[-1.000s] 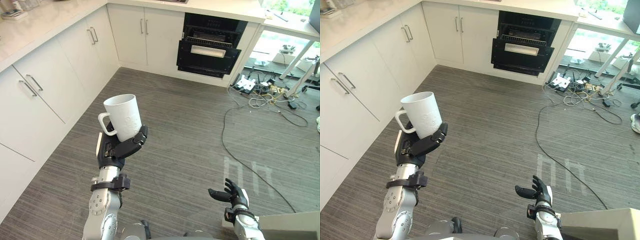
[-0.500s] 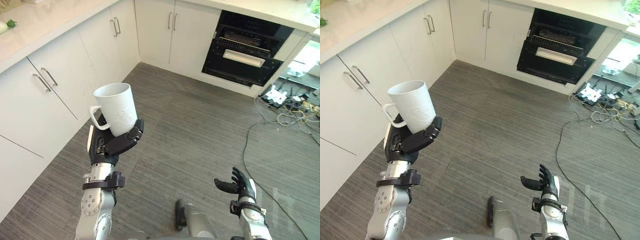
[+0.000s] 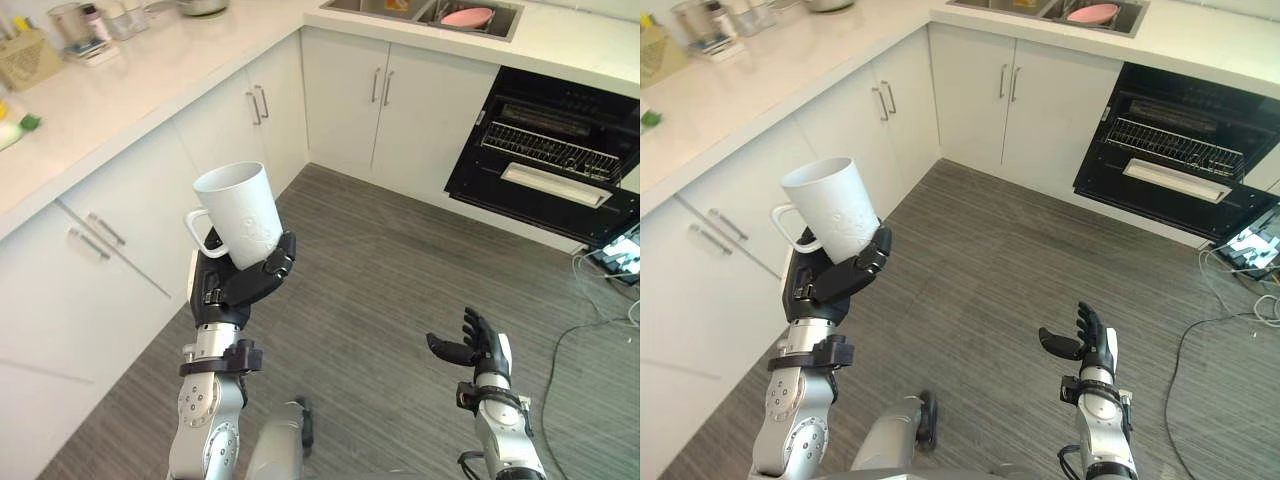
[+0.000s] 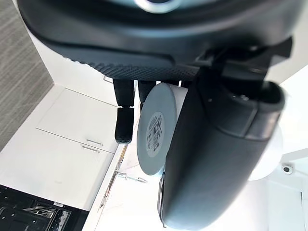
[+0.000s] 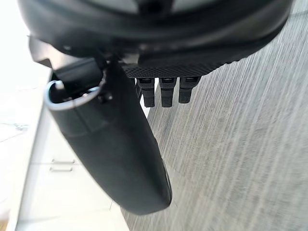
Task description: Walk over to the sink, pick up the cup, carry it to the dishwasher, place the cup inside the dishwasher, then close the dishwasher door
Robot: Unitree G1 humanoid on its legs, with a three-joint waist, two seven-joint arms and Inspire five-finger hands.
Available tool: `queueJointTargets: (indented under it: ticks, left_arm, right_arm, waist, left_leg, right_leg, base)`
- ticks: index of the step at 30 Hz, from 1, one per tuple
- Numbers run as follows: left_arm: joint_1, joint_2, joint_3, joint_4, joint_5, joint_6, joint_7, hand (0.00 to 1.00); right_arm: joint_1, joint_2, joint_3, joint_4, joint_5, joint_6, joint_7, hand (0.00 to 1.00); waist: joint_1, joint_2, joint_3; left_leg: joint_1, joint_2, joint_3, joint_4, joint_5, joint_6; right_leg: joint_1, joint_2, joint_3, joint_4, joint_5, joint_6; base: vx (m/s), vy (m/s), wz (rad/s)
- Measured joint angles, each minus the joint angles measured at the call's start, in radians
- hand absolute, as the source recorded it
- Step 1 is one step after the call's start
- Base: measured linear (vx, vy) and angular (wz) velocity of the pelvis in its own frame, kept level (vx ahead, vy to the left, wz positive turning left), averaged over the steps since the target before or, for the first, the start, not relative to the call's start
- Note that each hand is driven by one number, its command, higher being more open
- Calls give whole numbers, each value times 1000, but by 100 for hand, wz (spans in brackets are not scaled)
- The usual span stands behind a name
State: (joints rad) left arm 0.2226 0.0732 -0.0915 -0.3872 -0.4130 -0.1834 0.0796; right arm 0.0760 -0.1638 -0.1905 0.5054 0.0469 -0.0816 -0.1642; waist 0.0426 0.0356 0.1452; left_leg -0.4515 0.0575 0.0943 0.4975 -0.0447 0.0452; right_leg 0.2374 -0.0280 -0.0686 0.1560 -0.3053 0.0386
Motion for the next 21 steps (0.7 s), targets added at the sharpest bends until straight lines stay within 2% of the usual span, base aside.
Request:
queueJointTargets:
  ticks: [1,2,3,4,5,6,7,8,10,11,12,13,14,15,16,17,18,19,20,21]
  left_arm:
    - [-5,4,-8,-1,0,0,0,30]
    - [-4,15,-21,-1,0,1,1,30]
    - [-4,27,-29,-1,0,3,3,30]
    - [-6,52,-43,-1,0,7,5,30]
    - [-5,80,-55,1,1,17,5,30]
    - [-4,82,-59,2,1,22,5,30]
    - [-3,75,-69,-1,1,23,7,30]
    - [-7,67,-78,-10,1,18,6,30]
    - [-15,69,-94,-27,1,7,6,30]
    - [-15,72,-101,-33,1,-2,3,30]
    - [-19,78,-111,-30,1,-5,1,30]
    - [-19,81,-111,-25,1,-7,0,30]
    - [-23,88,-109,-3,1,-17,-2,30]
    - [-25,83,-108,34,2,-18,1,30]
    - [-26,74,-107,57,2,-16,1,30]
    - [-23,57,-102,79,1,-9,3,30]
    - [-24,37,-91,96,1,4,7,30]
    - [-23,15,-80,107,1,12,8,30]
    - [-17,-1,-69,108,0,20,8,30]
    - [-14,-3,-70,103,1,20,8,30]
  right_arm:
    - [11,2,0,2,-1,4,0,90]
    - [14,10,-1,6,-1,8,0,90]
    - [12,17,-1,7,-1,11,0,90]
    - [13,33,-1,7,-2,13,1,90]
    - [14,50,0,13,-2,22,4,90]
    - [14,55,4,19,-3,24,5,90]
    - [17,70,9,20,-8,28,6,90]
    - [16,86,19,15,-11,28,9,90]
    - [17,101,35,-11,-12,28,13,90]
    - [17,107,44,-22,-13,23,16,90]
    - [17,106,43,-22,-13,21,18,90]
    - [17,104,42,-19,-13,21,18,90]
    - [16,99,42,-12,-13,21,17,90]
    - [17,83,42,5,-13,23,14,90]
    - [17,71,40,13,-13,28,12,90]
    - [14,56,40,12,-12,38,10,90]
    - [16,50,41,-10,-10,39,11,90]
    - [29,49,41,-40,-10,40,10,90]
    - [52,50,44,-98,-9,40,8,90]
    - [66,56,44,-141,-8,39,1,90]
  waist:
    - [-4,-16,-5]
    - [0,-29,-6]
    - [-1,-36,-4]
    - [-14,-51,3]
    - [-32,-63,3]
    - [-34,-63,4]
    - [-30,-62,4]
    - [-32,-56,1]
    - [-33,-56,-3]
    - [-38,-53,-7]
    - [-44,-62,-14]
    - [-48,-67,-18]
    - [-64,-86,-31]
    - [-89,-88,-44]
    - [-92,-69,-48]
    - [-88,-34,-51]
    - [-88,-13,-40]
    - [-83,-3,-34]
    - [-66,5,-31]
    - [-54,5,-31]
  left_leg:
    - [-20,-8,19,87,-80,18]
    - [-10,-8,47,123,-143,31]
    - [2,-13,58,133,-166,40]
    - [49,-33,66,134,-207,55]
    - [117,-53,69,119,-242,63]
    - [158,-55,72,107,-256,66]
    - [247,-51,85,64,-279,66]
    - [318,-39,86,14,-291,60]
    - [383,-26,84,-38,-309,49]
    - [423,-23,83,-71,-323,39]
    - [469,-26,78,-111,-334,27]
    - [489,-33,75,-134,-337,21]
    - [530,-55,57,-174,-347,7]
    - [576,-52,27,-191,-364,-15]
    - [590,-36,17,-182,-369,-25]
    - [580,2,8,-130,-372,-44]
    - [526,32,-4,41,-343,-89]
    - [463,53,-4,212,-266,-103]
    - [373,102,2,445,-195,-95]
    - [322,135,5,558,-203,-87]
  right_leg:
    - [-3,-31,16,45,-12,2]
    - [-44,-48,47,151,-13,8]
    - [-79,-58,60,240,-10,21]
    - [-163,-84,76,463,34,94]
    - [-244,-103,96,690,63,127]
    - [-275,-103,95,777,60,122]
    - [-340,-97,80,876,47,98]
    - [-411,-82,37,892,32,72]
    - [-513,-61,-30,847,17,47]
    - [-582,-46,-74,745,13,39]
    - [-613,-23,-94,554,25,40]
    - [-620,-14,-97,446,50,36]
    - [-634,-1,-93,272,134,11]
    - [-616,16,-76,249,268,-41]
    - [-603,29,-80,257,276,-60]
    - [-582,48,-105,253,278,-67]
    - [-546,65,-127,249,273,-77]
    - [-494,78,-128,225,262,-94]
    - [-409,99,-114,167,253,-103]
    - [-335,114,-98,115,251,-107]
  base:
    - [625,324,-37]
    - [613,321,-41]
    - [599,337,-38]
    - [558,291,-11]
    - [557,272,0]
    - [538,216,-13]
    - [498,184,-23]
    - [465,160,-25]
    - [415,87,-11]
    - [513,60,1]
    - [441,39,11]
    - [486,25,34]
    - [701,-9,66]
    - [759,-27,74]
    - [689,-34,47]
    - [555,-32,18]
    - [652,-51,9]
    - [761,-69,7]
    - [612,-47,-8]
    - [602,-14,-26]
